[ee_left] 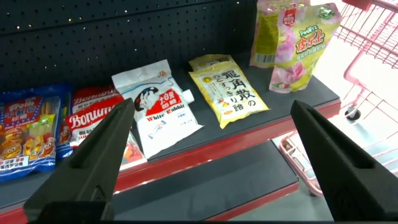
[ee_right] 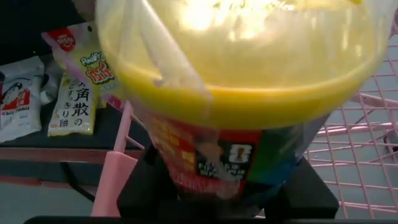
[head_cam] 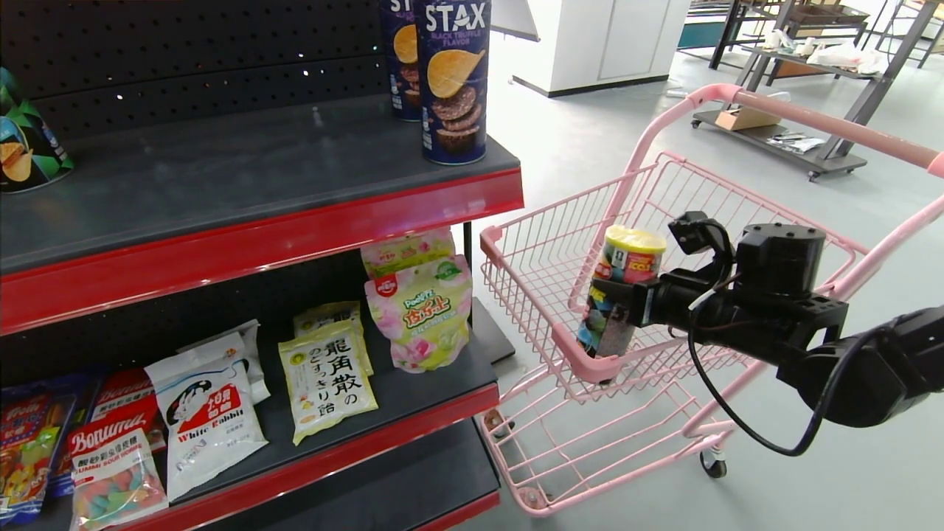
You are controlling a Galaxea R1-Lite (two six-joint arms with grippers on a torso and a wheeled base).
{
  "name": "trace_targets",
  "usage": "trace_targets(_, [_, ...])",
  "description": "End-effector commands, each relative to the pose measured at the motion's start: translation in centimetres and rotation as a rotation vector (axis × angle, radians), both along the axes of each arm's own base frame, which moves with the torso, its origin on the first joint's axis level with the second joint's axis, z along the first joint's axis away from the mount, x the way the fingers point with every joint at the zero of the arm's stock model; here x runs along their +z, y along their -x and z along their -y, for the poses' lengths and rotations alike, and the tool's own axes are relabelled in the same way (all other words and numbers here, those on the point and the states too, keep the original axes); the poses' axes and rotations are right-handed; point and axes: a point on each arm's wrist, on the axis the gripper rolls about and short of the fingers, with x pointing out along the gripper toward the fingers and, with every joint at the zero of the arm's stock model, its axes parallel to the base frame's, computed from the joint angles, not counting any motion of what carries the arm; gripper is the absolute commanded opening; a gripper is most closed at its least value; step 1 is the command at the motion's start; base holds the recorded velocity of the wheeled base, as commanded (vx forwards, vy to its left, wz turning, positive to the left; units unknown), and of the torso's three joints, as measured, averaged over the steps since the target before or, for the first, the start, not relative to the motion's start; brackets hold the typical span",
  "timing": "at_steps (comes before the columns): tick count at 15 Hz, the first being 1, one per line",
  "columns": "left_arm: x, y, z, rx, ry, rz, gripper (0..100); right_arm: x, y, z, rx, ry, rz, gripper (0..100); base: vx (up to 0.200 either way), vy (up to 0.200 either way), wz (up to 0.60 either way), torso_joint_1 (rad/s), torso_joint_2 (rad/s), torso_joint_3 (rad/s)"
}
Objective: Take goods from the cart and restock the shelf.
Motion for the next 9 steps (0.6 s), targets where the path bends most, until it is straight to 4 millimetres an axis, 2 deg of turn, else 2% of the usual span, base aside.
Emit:
trace_targets(1, [0.0, 0.0, 0.0, 0.001, 0.0, -0.001, 100, 4.8, 0.8, 0.8, -0.026, -0.034, 0.148, 0, 0.0, 0.0, 0.0, 0.0, 0.0, 0.0])
trace_targets(3, [0.0, 0.0, 0.0, 0.001, 0.0, -0.001, 100, 10.2, 1.7, 1.9, -0.053, -0.055, 0.25, 0, 0.0, 0.0, 0.0, 0.0, 0.0, 0.0])
trace_targets(4, [0.0, 0.0, 0.0, 0.001, 0.0, -0.001, 100, 13.9, 3.1, 2.4, -0.057, -0.065, 0.282, 0, 0.0, 0.0, 0.0, 0.0, 0.0, 0.0])
trace_targets(5, [0.0, 0.0, 0.0, 0.0, 0.0, -0.001, 100, 15.4, 4.0, 2.6, -0.058, -0.066, 0.288, 0, 0.0, 0.0, 0.0, 0.0, 0.0, 0.0])
trace_targets(6, [0.0, 0.0, 0.0, 0.0, 0.0, -0.001, 100, 17.7, 6.8, 3.1, -0.051, -0.063, 0.271, 0, 0.0, 0.0, 0.0, 0.0, 0.0, 0.0])
trace_targets(7, [0.0, 0.0, 0.0, 0.001, 0.0, -0.001, 100, 18.1, 8.3, 3.4, -0.049, -0.057, 0.254, 0, 0.0, 0.0, 0.0, 0.0, 0.0, 0.0])
trace_targets(9, [0.0, 0.0, 0.0, 0.001, 0.0, -0.001, 100, 17.9, 13.9, 2.9, 0.08, -0.052, 0.181, 0, 0.0, 0.0, 0.0, 0.0, 0.0, 0.0])
